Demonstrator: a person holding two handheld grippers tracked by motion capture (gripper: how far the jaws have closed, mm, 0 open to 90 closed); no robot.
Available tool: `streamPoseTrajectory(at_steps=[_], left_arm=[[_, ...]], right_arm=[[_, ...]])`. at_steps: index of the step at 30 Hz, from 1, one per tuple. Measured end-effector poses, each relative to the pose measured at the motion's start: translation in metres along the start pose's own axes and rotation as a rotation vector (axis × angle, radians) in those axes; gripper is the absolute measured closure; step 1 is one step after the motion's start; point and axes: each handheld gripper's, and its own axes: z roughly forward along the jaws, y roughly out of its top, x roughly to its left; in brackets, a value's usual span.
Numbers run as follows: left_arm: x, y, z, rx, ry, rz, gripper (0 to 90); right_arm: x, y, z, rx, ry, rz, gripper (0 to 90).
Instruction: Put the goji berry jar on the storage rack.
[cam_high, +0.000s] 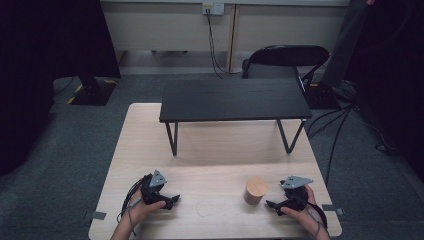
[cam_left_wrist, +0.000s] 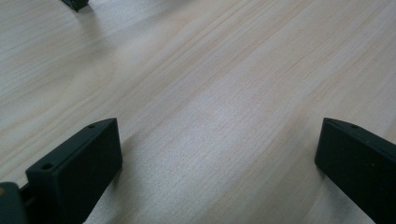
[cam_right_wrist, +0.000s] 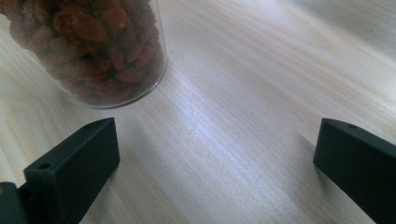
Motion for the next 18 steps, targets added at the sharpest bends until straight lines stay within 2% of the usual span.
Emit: streamPoseTrajectory(at_steps=[18], left_arm=[[-0.0016,0.0006,0.0002,0.002,0.007,-0.004,0.0]], right_arm=[[0.0002,0.0000,-0.0001,0.000,-0.001,0.001,0.0]])
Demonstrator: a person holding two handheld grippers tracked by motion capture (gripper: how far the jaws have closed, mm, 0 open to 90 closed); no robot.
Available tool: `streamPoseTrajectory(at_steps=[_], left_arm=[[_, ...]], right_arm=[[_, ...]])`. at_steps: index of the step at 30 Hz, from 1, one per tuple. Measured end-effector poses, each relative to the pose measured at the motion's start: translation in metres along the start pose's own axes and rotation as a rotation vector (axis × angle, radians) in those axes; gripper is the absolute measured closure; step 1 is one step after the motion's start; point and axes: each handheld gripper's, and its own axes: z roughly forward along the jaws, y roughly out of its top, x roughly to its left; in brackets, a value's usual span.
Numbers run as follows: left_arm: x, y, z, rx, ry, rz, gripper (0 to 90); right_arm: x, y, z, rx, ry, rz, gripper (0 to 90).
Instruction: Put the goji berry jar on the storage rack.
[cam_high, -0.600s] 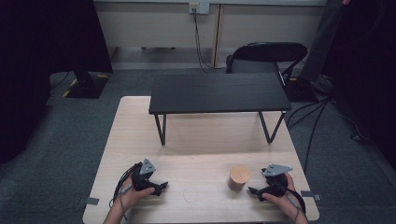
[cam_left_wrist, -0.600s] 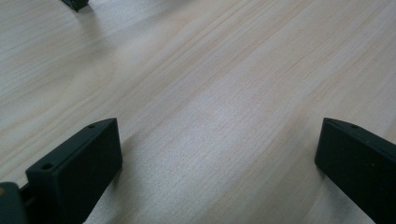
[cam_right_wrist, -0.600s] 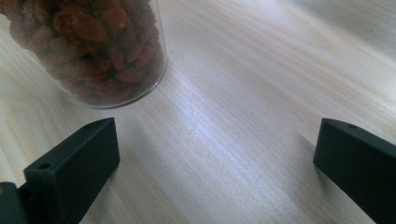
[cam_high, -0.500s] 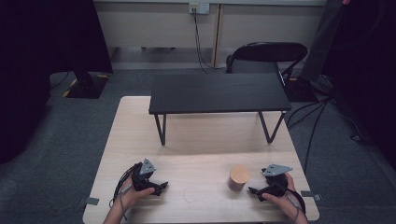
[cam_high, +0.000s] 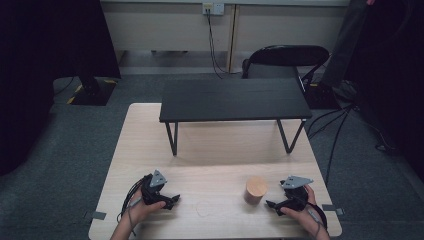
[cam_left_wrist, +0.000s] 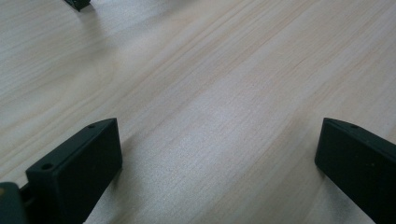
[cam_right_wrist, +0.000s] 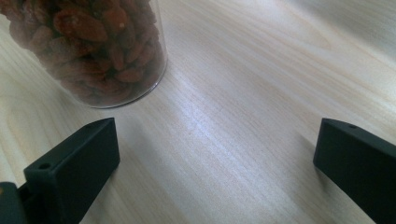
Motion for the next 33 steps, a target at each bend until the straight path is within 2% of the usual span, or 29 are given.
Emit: streamPoseTrajectory(at_steps=[15,20,24,33], left_arm=[[-0.0004,0.0006,-0.0002,0.003,0.003,0.002,0.0],[-0.0007,0.0000,0.0001,-0.001,0.003,-0.002,0.0],[-0.0008,0.0001,0.0001,0.000,0.004,-0.002,0.0],[-0.0007,0.0005,-0.0001,0.002,0.004,0.000,0.0]], right_arm=[[0.0003,-0.0012,-0.0011,-0.003,0.014,-0.005,0.0],[-0.0027,-0.0011,-0.0021,-0.016,0.067,-0.014,0.6],[-0.0002,0.0010,-0.0026,-0.024,0.074,-0.022,0.4],[0.0001,0.0048,-0.0012,-0.049,0.125,-0.039,0.5]])
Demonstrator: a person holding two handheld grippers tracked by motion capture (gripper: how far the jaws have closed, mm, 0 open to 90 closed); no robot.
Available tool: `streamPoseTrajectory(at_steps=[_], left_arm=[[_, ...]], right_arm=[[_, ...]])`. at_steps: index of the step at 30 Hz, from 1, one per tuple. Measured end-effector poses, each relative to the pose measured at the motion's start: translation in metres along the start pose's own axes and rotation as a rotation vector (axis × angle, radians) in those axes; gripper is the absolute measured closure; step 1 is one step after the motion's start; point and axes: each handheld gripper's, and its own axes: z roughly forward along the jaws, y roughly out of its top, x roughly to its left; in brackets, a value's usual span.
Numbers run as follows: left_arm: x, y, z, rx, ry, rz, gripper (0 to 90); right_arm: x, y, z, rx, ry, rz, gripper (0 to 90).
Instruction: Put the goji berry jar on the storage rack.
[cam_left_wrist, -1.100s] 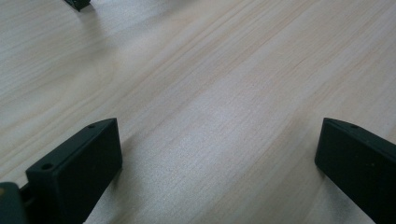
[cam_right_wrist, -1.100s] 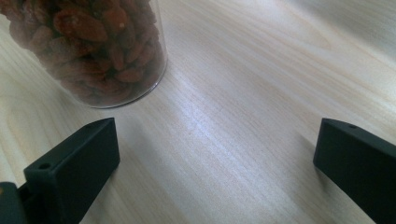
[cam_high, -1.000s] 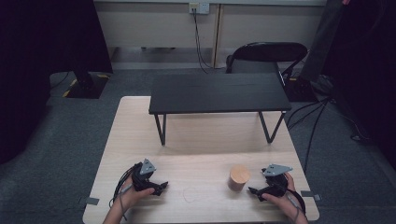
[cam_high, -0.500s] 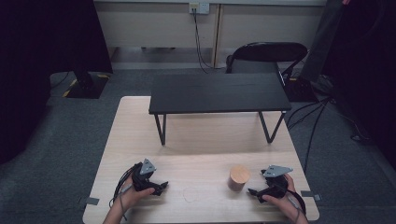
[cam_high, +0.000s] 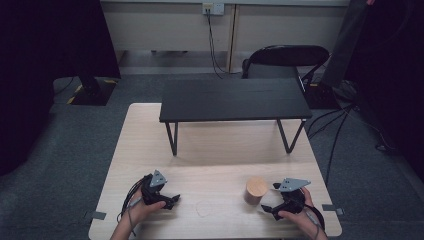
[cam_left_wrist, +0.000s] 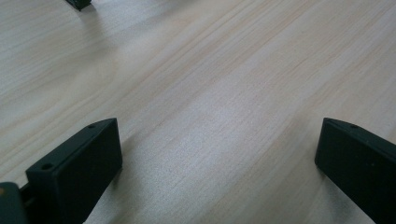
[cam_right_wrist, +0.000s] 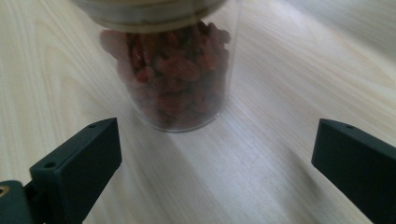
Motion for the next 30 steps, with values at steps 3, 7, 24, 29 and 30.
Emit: streamPoseTrajectory(at_steps=[3,7,24,29,30], left_arm=[[0.000,0.000,0.000,-0.003,0.000,-0.005,0.0],[0.000,-0.001,0.000,-0.003,0.000,-0.005,0.0],[-0.001,0.000,0.000,-0.003,0.001,-0.005,0.0],[-0.001,0.000,0.000,-0.003,0.001,-0.006,0.0],[-0.001,0.000,0.000,-0.002,0.001,-0.005,0.0]], right_arm=[[0.000,0.001,0.001,-0.006,0.012,-0.005,0.4],[0.000,0.003,0.004,-0.005,0.031,-0.010,0.5],[0.002,0.011,0.019,-0.026,0.058,-0.028,0.4],[0.001,0.012,0.022,-0.039,0.065,-0.023,0.4],[0.001,0.012,0.023,-0.041,0.065,-0.021,0.3]])
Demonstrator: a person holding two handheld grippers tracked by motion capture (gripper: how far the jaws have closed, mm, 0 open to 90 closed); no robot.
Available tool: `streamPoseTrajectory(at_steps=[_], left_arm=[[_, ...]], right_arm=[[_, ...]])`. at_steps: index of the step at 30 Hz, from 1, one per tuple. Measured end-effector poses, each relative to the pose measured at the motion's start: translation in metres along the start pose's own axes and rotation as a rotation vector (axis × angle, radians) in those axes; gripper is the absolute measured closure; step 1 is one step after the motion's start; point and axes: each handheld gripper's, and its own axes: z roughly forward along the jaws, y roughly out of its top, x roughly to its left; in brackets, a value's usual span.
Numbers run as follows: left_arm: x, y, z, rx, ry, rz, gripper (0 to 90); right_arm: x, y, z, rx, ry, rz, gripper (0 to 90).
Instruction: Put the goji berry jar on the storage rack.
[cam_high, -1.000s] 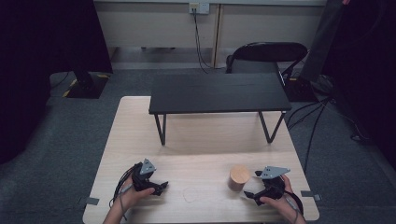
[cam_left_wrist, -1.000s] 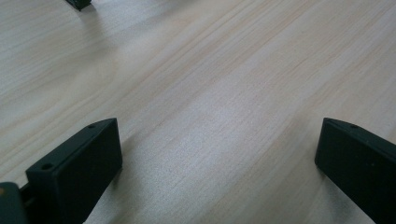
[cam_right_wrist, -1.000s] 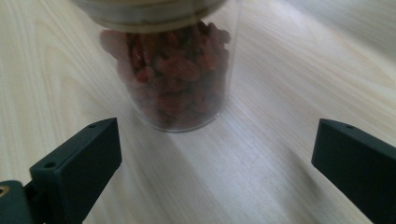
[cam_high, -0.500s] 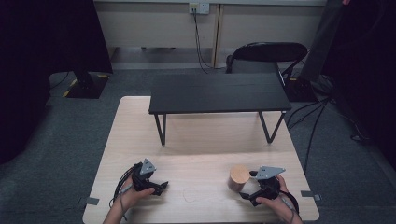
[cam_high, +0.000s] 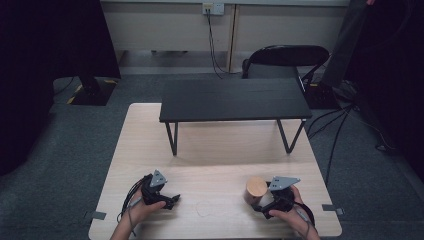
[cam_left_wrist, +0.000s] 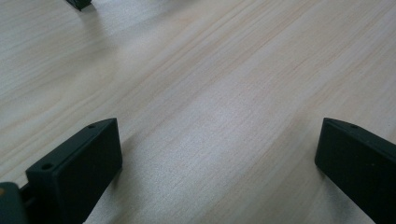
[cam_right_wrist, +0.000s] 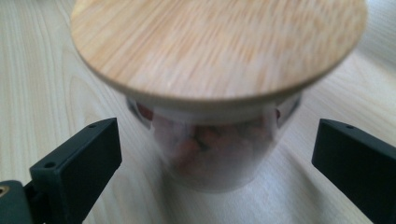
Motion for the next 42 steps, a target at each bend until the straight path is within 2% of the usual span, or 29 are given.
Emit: streamPoseTrajectory(at_steps=[4,7,9,14,18,25,31,37,42], left_arm=[[0.000,0.000,0.000,0.000,0.000,0.000,0.0],[0.000,0.000,0.000,-0.001,0.000,-0.001,0.0],[0.000,0.000,0.000,-0.001,0.000,-0.001,0.0],[0.000,0.000,0.000,-0.001,0.000,-0.001,0.0],[0.000,0.000,0.000,-0.001,0.000,-0.001,0.0],[0.000,0.000,0.000,0.000,0.000,0.000,0.0],[0.000,0.000,0.000,0.003,0.000,0.004,0.0],[0.000,0.000,0.000,-0.001,0.000,-0.001,0.0],[0.000,0.000,0.000,-0.001,0.002,-0.003,0.0]], right_arm=[[0.001,0.001,0.003,-0.015,0.001,0.003,0.5],[0.002,0.002,0.005,-0.019,-0.011,-0.003,6.7],[0.001,0.001,0.005,-0.028,-0.001,-0.018,12.3],[-0.001,0.002,0.007,-0.035,0.018,-0.047,19.6],[0.002,0.002,0.006,-0.042,0.002,-0.065,24.7],[0.006,0.005,0.006,-0.036,-0.015,-0.085,25.4],[0.004,0.009,0.003,-0.031,0.004,-0.085,25.5],[0.002,0.015,-0.005,-0.040,0.016,-0.070,25.5],[0.001,0.026,-0.014,-0.025,0.015,-0.070,25.5]])
